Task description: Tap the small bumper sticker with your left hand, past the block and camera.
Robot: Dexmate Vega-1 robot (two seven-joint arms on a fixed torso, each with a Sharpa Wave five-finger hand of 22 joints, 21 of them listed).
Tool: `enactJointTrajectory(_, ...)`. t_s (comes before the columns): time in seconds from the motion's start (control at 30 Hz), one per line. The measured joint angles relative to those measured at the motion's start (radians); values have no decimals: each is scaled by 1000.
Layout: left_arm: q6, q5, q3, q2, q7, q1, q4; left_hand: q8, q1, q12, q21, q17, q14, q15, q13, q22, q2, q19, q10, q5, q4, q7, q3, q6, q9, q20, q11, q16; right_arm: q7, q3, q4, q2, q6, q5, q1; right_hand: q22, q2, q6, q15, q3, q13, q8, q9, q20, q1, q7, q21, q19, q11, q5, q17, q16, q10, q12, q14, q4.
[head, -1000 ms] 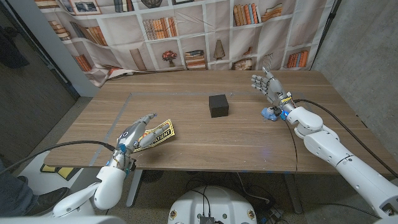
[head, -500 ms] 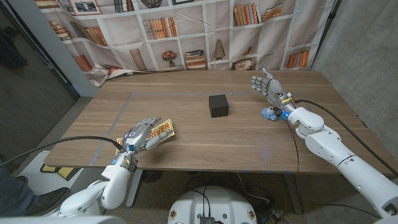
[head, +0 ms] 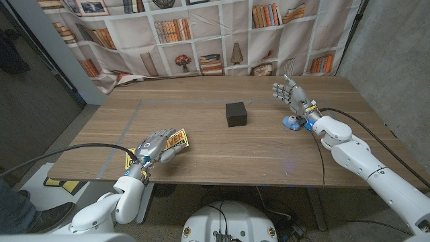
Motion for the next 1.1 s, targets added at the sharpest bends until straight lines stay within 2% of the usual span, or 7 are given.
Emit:
enactJointTrajectory(0.47, -2, -59, 65, -5, -39, -80, 39, 0, -100, 0, 0, 5, 9, -2, 4, 0, -46, 0, 25, -7, 53, -9, -54, 41, 0, 0, 11, 0, -18, 8, -14, -6, -6, 1, -17, 5, 0, 0, 0, 0, 0, 0, 0, 4, 0, 0, 0, 4, 0, 0, 0, 0, 0, 0, 0, 0)
enactJointTrajectory(0.5, -1, -60, 66, -5, -41, -81, 39, 0, -109, 0, 0, 5, 9, -2, 3, 0, -37, 0, 25, -7, 53, -9, -54, 45, 0, 0, 11, 0, -19, 9, -14, -6, -6, 1, -17, 5, 0, 0, 0, 0, 0, 0, 0, 4, 0, 0, 0, 4, 0, 0, 0, 0, 0, 0, 0, 0)
enactJointTrajectory(0.77, 15, -73, 100, 3, -73, -124, 49, 8, -140, 0, -8, 4, 22, -14, 2, 0, -45, 4, 53, -7, 71, -20, -72, 87, -3, -4, -7, 0, -24, 12, -16, -7, -6, 1, -21, 5, 0, 0, 0, 0, 0, 0, 0, 4, 0, 0, -9, 4, 0, 0, 0, 0, 0, 0, 0, 0)
enactJointTrajectory(1.1, 28, -74, 138, 13, -107, -167, 58, 16, -140, 7, -8, 2, 40, -21, 2, 0, -45, 9, 81, -7, 76, -25, -76, 125, -3, -9, -17, 6, -29, 15, -22, -9, -6, 0, -25, 5, 0, 0, 0, 0, 0, 0, 0, 4, 0, 0, -9, 3, 0, 0, 0, 0, 0, -5, 0, 0)
